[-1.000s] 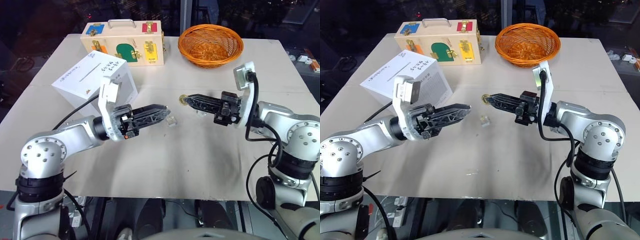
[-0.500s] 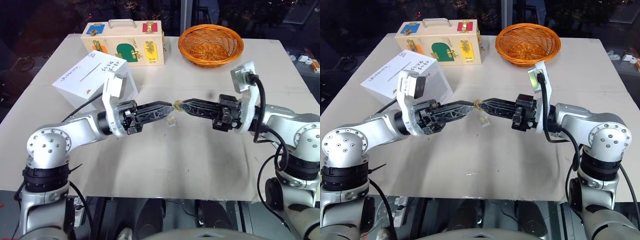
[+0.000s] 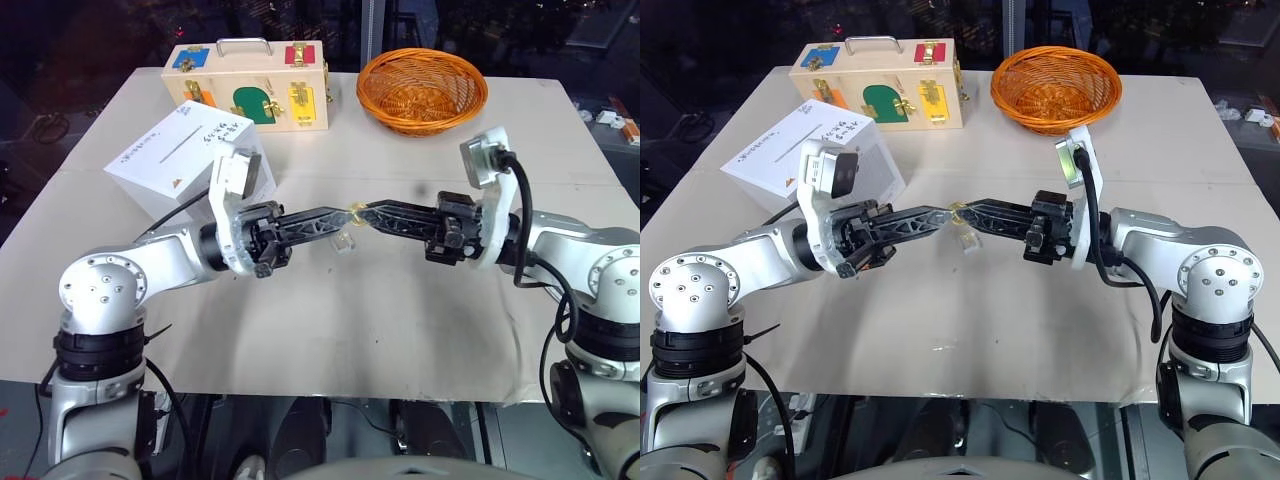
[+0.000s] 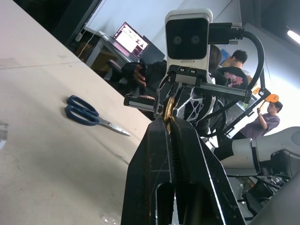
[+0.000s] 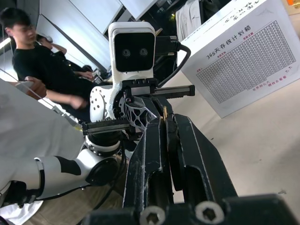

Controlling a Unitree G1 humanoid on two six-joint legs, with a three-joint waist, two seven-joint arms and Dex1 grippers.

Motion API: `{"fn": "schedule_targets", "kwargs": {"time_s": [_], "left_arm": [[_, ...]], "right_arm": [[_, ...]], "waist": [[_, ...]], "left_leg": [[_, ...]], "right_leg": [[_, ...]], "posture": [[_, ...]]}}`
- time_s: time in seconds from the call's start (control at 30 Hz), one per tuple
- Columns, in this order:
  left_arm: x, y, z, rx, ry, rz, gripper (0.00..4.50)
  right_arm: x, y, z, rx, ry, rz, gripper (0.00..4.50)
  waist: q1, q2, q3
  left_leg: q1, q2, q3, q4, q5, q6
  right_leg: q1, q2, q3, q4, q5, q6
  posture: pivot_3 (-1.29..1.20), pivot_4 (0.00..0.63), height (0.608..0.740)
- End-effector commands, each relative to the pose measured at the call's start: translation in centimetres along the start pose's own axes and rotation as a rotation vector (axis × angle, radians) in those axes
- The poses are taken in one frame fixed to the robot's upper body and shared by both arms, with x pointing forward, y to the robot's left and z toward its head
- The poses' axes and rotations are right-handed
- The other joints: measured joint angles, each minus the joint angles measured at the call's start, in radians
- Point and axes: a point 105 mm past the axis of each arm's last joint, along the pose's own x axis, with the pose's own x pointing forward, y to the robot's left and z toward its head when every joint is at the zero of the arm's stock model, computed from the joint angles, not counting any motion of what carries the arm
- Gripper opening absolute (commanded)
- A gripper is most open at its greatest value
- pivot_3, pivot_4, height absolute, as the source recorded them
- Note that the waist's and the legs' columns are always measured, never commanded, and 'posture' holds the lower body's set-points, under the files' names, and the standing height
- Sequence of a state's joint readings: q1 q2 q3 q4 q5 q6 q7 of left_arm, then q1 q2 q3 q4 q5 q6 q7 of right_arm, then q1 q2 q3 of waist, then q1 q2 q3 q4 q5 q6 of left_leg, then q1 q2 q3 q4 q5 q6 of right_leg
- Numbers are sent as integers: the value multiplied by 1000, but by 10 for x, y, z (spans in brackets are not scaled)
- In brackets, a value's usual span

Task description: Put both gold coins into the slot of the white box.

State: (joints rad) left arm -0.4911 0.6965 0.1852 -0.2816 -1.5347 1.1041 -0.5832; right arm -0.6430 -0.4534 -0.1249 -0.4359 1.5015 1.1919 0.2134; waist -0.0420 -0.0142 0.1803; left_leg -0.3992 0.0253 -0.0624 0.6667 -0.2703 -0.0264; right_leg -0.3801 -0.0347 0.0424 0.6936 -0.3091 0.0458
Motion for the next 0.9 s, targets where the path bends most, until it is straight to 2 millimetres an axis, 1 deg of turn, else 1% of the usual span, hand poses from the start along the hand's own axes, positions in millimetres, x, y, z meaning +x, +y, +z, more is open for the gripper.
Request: {"fn": "schedule_targets", "kwargs": {"time_s": [0.03, 0.47, 0.63, 0.73, 0.77, 0.8, 0.87, 0.9], "left_arm": [[3, -7, 1, 19, 9, -35, 19], [1, -9, -2, 6, 14, -58, 19], [-2, -8, 1, 12, 5, -47, 19], [-8, -10, 5, 20, -12, -29, 19], [-11, -10, 6, 21, -15, -22, 0], [-15, -10, 7, 23, -19, -13, 0], [-22, -11, 12, 37, -33, 16, 0], [-27, -11, 17, 46, -39, 32, 0]], "right_arm": [[3, 13, 0, -16, -3, 58, 0], [2, 18, -2, -3, 2, 79, 0], [4, 20, -1, -13, -13, 86, 0], [3, 18, 8, -24, -82, 81, 0], [2, 17, 8, -31, -84, 76, 611], [1, 17, 7, -43, -75, 72, 859], [-5, 14, 8, -64, -72, 51, 1552], [-11, 10, 8, -123, -54, 7, 2129]], "waist": [[0, 0, 0], [0, 0, 0], [0, 0, 1], [0, 0, 1], [0, 0, 1], [0, 0, 1], [1, 0, 1], [1, 0, 1]], "left_leg": [[0, 0, 0, 0, 0, 0], [0, 0, 0, 0, 0, 0], [0, 0, 0, 0, 0, 0], [0, 0, 0, 0, 0, 0], [0, 0, 0, 0, 0, 0], [0, 0, 0, 0, 0, 0], [0, 0, 0, -1, 0, 0], [0, 0, 0, -1, 0, 0]], "right_leg": [[0, 0, 0, 0, 0, 0], [0, 0, 0, 0, 0, 0], [0, 0, 0, -1, 0, 0], [0, 0, 0, -1, 0, 0], [0, 0, 0, -1, 0, 0], [0, 0, 0, -1, 0, 0], [0, 0, 0, -1, 0, 0], [0, 0, 0, -1, 0, 0]], "posture": [[0, 150, 726], [0, 150, 726], [0, 150, 726], [0, 150, 726], [0, 150, 726], [0, 150, 726], [0, 150, 726], [0, 150, 726]]}}
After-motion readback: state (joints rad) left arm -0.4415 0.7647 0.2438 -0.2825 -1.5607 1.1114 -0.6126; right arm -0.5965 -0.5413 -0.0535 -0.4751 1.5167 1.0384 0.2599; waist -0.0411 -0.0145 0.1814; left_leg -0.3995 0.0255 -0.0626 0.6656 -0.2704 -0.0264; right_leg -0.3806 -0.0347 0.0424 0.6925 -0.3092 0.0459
